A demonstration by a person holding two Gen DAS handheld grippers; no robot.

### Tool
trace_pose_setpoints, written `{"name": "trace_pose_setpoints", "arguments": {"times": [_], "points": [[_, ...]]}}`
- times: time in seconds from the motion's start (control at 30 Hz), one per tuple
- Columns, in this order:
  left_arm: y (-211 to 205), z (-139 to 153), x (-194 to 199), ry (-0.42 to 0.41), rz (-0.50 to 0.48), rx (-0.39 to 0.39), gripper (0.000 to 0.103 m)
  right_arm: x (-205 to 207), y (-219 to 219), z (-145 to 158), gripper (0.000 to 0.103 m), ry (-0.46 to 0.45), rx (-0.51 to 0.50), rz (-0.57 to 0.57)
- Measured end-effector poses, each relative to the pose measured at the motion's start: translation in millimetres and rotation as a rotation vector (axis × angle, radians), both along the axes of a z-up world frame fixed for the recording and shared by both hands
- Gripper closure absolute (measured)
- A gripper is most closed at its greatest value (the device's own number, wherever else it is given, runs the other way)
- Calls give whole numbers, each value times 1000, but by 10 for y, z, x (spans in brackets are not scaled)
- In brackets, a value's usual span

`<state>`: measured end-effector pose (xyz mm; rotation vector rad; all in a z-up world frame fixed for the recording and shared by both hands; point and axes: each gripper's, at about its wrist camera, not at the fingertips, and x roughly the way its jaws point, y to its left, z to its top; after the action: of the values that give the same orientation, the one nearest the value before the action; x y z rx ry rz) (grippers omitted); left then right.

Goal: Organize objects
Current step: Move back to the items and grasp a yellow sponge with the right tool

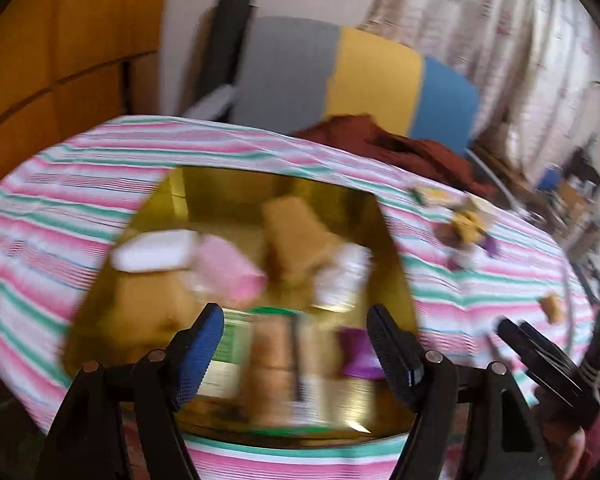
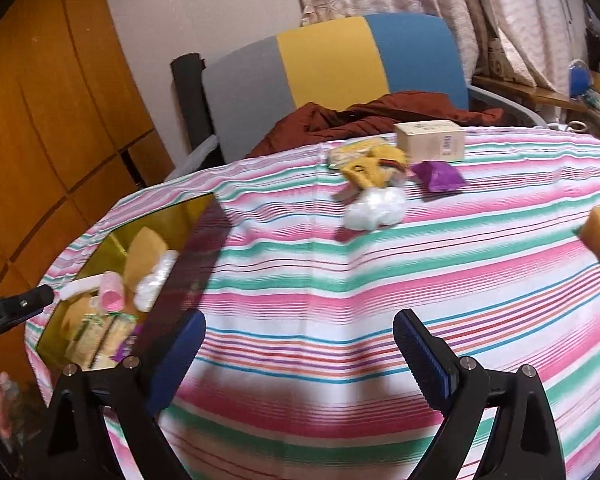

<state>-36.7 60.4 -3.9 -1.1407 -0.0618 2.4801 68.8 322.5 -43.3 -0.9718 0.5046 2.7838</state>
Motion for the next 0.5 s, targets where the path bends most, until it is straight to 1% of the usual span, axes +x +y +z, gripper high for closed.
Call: {"name": "trace_pose_setpoints", "arguments": {"times": [0.17,0.3,0.5], "points": [[495,-82,137,-29,-135,9,28,50,314,-51,7,-27,22,-50],[948,-152,298,-37,-254,-8,28,124,609,-102,7,-44,31,-104],[1433,-253,470,-55,-369,-7,28,279,1050,-112,7,-61,81,-181]]}}
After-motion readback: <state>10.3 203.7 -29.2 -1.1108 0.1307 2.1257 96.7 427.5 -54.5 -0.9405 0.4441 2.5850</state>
